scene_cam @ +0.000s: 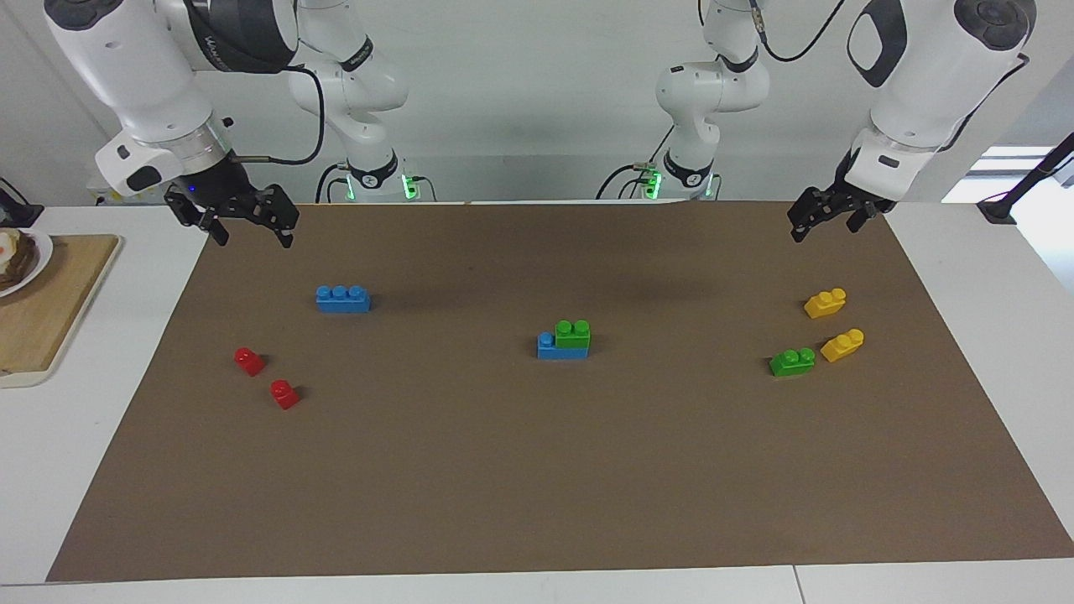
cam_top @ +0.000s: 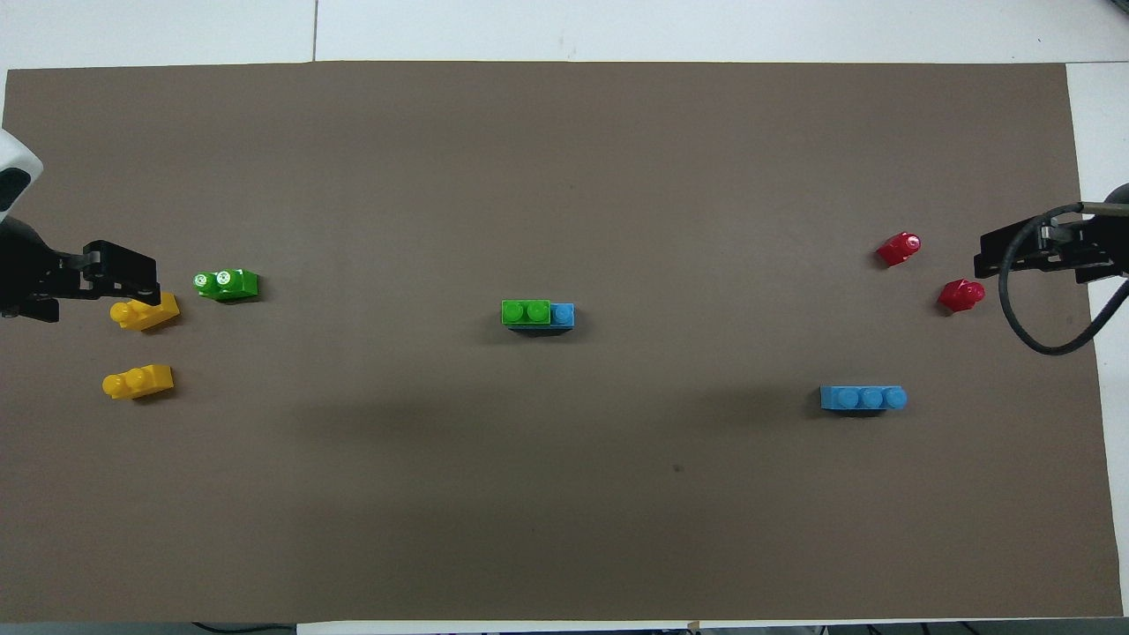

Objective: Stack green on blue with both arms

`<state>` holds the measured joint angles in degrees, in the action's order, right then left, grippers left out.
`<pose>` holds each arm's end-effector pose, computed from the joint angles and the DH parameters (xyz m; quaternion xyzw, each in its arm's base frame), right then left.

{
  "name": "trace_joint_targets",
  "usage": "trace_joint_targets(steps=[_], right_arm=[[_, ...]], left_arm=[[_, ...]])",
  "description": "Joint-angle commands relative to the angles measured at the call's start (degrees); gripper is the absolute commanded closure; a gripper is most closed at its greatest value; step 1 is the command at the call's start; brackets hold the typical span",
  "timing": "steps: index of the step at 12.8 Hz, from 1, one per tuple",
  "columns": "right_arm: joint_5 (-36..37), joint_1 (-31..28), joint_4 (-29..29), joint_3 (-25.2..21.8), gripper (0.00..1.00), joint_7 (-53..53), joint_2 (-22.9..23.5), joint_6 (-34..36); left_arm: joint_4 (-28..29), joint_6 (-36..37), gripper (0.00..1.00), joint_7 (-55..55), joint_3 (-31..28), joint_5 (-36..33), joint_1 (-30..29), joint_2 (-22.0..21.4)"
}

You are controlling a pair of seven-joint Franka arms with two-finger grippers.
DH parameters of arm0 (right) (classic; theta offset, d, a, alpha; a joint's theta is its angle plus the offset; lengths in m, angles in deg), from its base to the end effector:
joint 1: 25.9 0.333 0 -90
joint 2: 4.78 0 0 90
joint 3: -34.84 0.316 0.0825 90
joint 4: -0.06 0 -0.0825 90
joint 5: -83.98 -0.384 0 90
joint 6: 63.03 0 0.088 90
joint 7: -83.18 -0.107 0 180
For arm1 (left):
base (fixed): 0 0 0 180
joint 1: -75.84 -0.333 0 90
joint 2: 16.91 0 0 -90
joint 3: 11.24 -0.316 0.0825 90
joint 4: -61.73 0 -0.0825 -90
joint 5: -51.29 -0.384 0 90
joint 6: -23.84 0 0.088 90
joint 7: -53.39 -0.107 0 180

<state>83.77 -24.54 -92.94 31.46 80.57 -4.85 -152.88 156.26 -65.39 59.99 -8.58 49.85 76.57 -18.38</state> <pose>0.5516 -0.0191 0.6003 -0.9988 0.0404 0.0269 0.0017 0.5421 -0.0297 0.6003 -0.9990 -0.0278 0.0322 0.0160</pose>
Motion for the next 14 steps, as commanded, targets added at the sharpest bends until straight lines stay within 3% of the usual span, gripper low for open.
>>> trace_joint_targets(steps=[1,14], right_arm=[[0.74,-0.58,-0.17,0.65,0.0,1.03,-0.46,1.35],[2.06,-0.31,-0.08,0.56,0.0,-0.81,-0.37,0.56]], left_arm=[[-1.54,1.18,0.0,-1.68,-0.46,0.29,0.76,0.68],[-0.58,0.9,0.0,-1.5,-0.46,0.47,2.08,-0.29]])
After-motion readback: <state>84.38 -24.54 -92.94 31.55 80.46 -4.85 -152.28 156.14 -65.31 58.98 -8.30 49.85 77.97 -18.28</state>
